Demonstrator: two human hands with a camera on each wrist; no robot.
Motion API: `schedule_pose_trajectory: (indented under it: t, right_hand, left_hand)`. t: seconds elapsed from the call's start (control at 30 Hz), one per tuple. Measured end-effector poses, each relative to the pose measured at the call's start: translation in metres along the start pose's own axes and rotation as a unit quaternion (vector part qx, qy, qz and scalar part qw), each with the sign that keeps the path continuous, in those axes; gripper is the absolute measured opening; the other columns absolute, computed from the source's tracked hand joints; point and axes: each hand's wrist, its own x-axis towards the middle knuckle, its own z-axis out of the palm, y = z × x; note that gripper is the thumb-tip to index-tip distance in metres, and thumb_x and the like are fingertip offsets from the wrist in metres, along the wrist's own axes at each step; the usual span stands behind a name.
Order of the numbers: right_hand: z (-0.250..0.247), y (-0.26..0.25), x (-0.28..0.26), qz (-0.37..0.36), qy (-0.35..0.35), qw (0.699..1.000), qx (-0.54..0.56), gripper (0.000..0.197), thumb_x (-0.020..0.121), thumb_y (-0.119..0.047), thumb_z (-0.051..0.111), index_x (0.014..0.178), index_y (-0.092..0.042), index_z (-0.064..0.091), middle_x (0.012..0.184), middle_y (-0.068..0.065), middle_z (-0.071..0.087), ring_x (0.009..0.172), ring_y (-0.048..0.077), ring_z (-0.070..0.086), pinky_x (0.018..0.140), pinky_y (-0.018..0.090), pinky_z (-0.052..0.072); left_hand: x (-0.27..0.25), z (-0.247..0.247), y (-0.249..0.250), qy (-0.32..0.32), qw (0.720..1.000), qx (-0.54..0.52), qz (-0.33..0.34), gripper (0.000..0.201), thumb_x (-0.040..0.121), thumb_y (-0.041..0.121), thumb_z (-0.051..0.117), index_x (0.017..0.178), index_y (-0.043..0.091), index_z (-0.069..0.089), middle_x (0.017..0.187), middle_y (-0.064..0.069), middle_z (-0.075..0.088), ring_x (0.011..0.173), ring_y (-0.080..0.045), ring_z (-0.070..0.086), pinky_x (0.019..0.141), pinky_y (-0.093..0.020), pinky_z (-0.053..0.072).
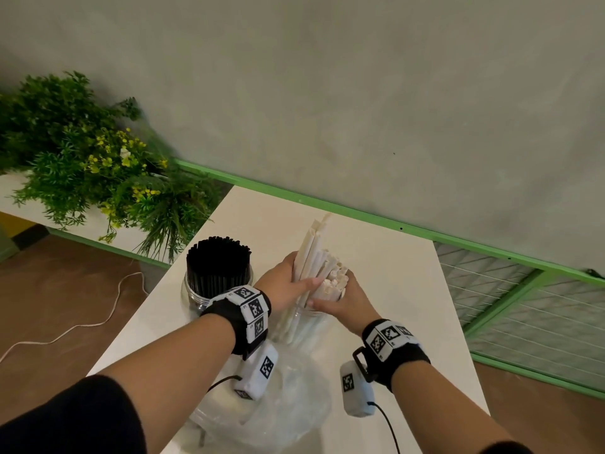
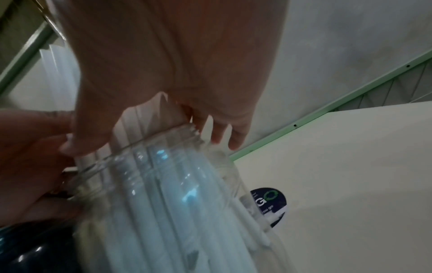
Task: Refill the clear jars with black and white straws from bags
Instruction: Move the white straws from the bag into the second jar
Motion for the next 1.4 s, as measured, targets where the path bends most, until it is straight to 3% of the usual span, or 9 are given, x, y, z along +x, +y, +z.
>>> schedule_pose_trajectory:
  t: [0.03, 0.17, 0.3, 0.53, 0.77, 0.9, 1.1, 1.3, 1.4]
  right_hand:
    - [0.004, 0.002, 0.001, 0.005, 0.04, 0.999, -0.005, 0.071, 0.066, -0.018, 0.088, 0.119, -0.029, 0.042, 0.112, -0.013, 0.061, 0.107, 0.004, 0.061, 0.081, 0.012, 0.047]
    - [0.016, -0.001, 0.005, -0.049, 0.143, 0.988, -0.039, 0.077, 0.068, -0.028, 0.085, 0.129, -0.022, 0.037, 0.112, -0.014, 0.05, 0.099, -0.011, 0.051, 0.08, 0.004, 0.041]
    - [0.022, 0.003, 0.005, -0.113, 0.168, 0.975, -0.092, 0.083, 0.068, -0.031, 0.085, 0.135, -0.014, 0.038, 0.118, -0.004, 0.037, 0.108, 0.004, 0.045, 0.095, 0.017, 0.041]
    - [0.023, -0.002, 0.0, -0.155, 0.198, 0.962, -0.108, 0.073, 0.072, -0.02, 0.082, 0.132, -0.014, 0.04, 0.121, -0.004, 0.036, 0.115, 0.018, 0.045, 0.098, 0.029, 0.043]
    - [0.023, 0.008, -0.008, -0.149, 0.172, 0.963, -0.142, 0.066, 0.082, -0.019, 0.074, 0.137, -0.014, 0.04, 0.131, 0.0, 0.042, 0.122, 0.012, 0.038, 0.106, 0.026, 0.034]
    - [0.025, 0.012, -0.01, -0.145, 0.176, 0.964, -0.135, 0.065, 0.082, -0.02, 0.074, 0.138, -0.014, 0.041, 0.131, 0.0, 0.043, 0.123, 0.013, 0.04, 0.107, 0.028, 0.036]
    - [0.027, 0.021, -0.012, -0.104, 0.218, 0.962, -0.128, 0.076, 0.076, -0.027, 0.079, 0.139, -0.015, 0.038, 0.136, -0.003, 0.038, 0.124, 0.011, 0.034, 0.106, 0.027, 0.032]
    - [0.025, 0.032, -0.011, -0.03, 0.162, 0.986, -0.036, 0.077, 0.075, -0.039, 0.078, 0.137, -0.026, 0.034, 0.134, -0.002, 0.046, 0.124, 0.015, 0.045, 0.106, 0.037, 0.04]
    - [0.026, 0.023, -0.008, -0.058, 0.173, 0.982, -0.053, 0.061, 0.08, -0.023, 0.075, 0.129, -0.021, 0.039, 0.126, -0.004, 0.044, 0.119, 0.012, 0.043, 0.103, 0.019, 0.035]
  left_hand:
    - [-0.001, -0.002, 0.0, -0.008, 1.0, 0.018, 0.002, 0.053, 0.09, 0.043, 0.058, 0.136, 0.029, 0.037, 0.118, 0.01, 0.06, 0.107, -0.012, 0.06, 0.094, -0.03, 0.046]
    - [-0.01, -0.006, 0.003, -0.015, 0.999, 0.039, 0.011, 0.049, 0.096, 0.036, 0.051, 0.141, 0.026, 0.032, 0.126, 0.003, 0.059, 0.113, -0.017, 0.058, 0.098, -0.031, 0.044]
    - [-0.019, -0.008, 0.006, -0.017, 0.999, 0.05, 0.01, 0.047, 0.099, 0.035, 0.045, 0.142, 0.025, 0.031, 0.128, 0.001, 0.058, 0.115, -0.018, 0.057, 0.095, -0.027, 0.043]
    - [-0.02, -0.012, 0.014, 0.001, 0.998, 0.045, 0.033, 0.056, 0.097, 0.029, 0.049, 0.146, 0.03, 0.022, 0.131, 0.002, 0.055, 0.119, -0.018, 0.053, 0.098, -0.031, 0.043]
    - [-0.014, -0.021, 0.034, 0.045, 0.988, 0.106, 0.104, 0.077, 0.096, 0.013, 0.049, 0.152, 0.032, -0.001, 0.159, 0.004, 0.012, 0.14, -0.016, 0.029, 0.112, -0.028, 0.025]
    - [-0.001, -0.026, 0.046, 0.038, 0.959, 0.225, 0.166, 0.07, 0.095, 0.011, 0.05, 0.151, 0.028, 0.013, 0.158, 0.005, 0.019, 0.141, -0.017, 0.026, 0.115, -0.03, 0.019]
    - [0.006, -0.033, 0.033, 0.054, 0.94, 0.288, 0.174, 0.038, 0.096, 0.022, 0.051, 0.134, 0.026, 0.05, 0.129, 0.003, 0.057, 0.116, -0.02, 0.051, 0.102, -0.036, 0.039]
    - [-0.014, -0.017, 0.005, 0.064, 0.925, 0.334, 0.17, 0.043, 0.101, 0.039, 0.032, 0.139, 0.024, 0.043, 0.133, 0.001, 0.042, 0.117, -0.022, 0.041, 0.104, -0.033, 0.033]
    - [-0.02, -0.005, -0.005, 0.078, 0.931, 0.323, 0.152, 0.044, 0.099, 0.037, 0.036, 0.141, 0.023, 0.038, 0.131, -0.001, 0.038, 0.114, -0.022, 0.043, 0.104, -0.034, 0.035]
